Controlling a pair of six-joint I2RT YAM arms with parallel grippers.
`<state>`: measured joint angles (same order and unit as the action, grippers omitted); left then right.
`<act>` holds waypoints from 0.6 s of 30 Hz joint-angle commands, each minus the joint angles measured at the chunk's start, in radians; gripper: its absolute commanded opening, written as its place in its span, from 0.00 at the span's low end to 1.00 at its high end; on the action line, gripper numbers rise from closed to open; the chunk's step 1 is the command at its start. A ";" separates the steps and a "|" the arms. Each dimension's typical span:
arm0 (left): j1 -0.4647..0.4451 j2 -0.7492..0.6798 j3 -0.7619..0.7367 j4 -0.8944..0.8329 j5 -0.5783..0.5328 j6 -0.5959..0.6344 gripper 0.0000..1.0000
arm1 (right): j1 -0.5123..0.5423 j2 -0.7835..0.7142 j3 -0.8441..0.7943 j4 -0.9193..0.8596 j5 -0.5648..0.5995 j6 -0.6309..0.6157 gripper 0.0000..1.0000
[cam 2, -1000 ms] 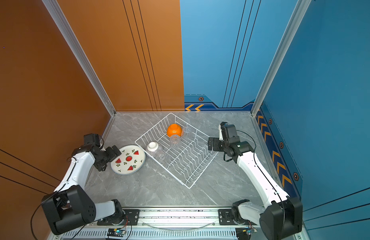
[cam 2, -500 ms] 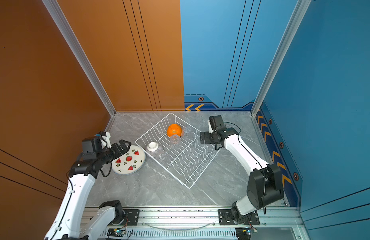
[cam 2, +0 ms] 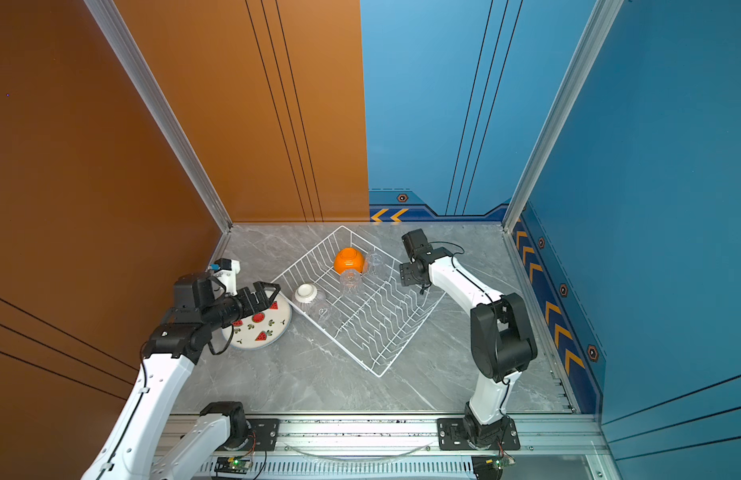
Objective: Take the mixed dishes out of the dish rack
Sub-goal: 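Reach the right gripper toward the rack while the left lifts off the stack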
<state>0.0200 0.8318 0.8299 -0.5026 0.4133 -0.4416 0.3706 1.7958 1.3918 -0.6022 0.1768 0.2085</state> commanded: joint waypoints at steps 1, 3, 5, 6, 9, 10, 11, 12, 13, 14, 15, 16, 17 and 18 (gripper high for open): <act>-0.005 -0.053 -0.043 0.012 -0.004 -0.002 0.98 | 0.008 0.028 0.036 -0.022 0.079 0.021 0.64; -0.005 -0.074 -0.058 0.012 -0.009 -0.003 0.98 | 0.008 0.036 0.037 -0.022 0.079 0.031 0.54; -0.005 -0.085 -0.067 0.010 -0.010 -0.002 0.98 | 0.009 0.037 0.031 -0.022 0.086 0.045 0.48; -0.005 -0.087 -0.067 0.011 -0.013 0.000 0.98 | 0.007 0.034 0.025 -0.022 0.088 0.051 0.44; -0.005 -0.081 -0.068 0.012 -0.012 0.000 0.98 | 0.003 0.019 0.000 -0.022 0.110 0.073 0.35; -0.005 -0.079 -0.067 0.011 -0.009 0.000 0.98 | 0.000 0.012 -0.011 -0.022 0.113 0.079 0.35; -0.007 -0.077 -0.065 0.012 -0.009 -0.003 0.98 | -0.005 0.002 -0.024 -0.022 0.118 0.087 0.35; -0.006 -0.077 -0.065 0.011 -0.009 -0.003 0.98 | -0.013 -0.010 -0.039 -0.022 0.122 0.098 0.34; -0.006 -0.077 -0.066 0.012 -0.011 -0.005 0.98 | -0.021 -0.021 -0.053 -0.022 0.124 0.109 0.34; -0.007 -0.077 -0.066 0.012 -0.012 -0.005 0.98 | -0.030 -0.034 -0.071 -0.022 0.126 0.121 0.33; -0.008 -0.077 -0.066 0.012 -0.014 -0.004 0.98 | -0.040 -0.044 -0.085 -0.021 0.123 0.129 0.33; -0.008 -0.076 -0.065 0.012 -0.012 -0.004 0.98 | -0.051 -0.056 -0.101 -0.019 0.120 0.138 0.32; -0.009 -0.076 -0.066 0.012 -0.010 -0.005 0.98 | -0.062 -0.069 -0.119 -0.018 0.121 0.146 0.31; -0.011 -0.075 -0.065 0.011 -0.009 -0.004 0.98 | -0.071 -0.080 -0.135 -0.015 0.118 0.152 0.30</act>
<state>0.0181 0.7547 0.7723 -0.4965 0.4122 -0.4423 0.3588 1.7370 1.3132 -0.5903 0.2481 0.2157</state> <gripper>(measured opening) 0.981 0.342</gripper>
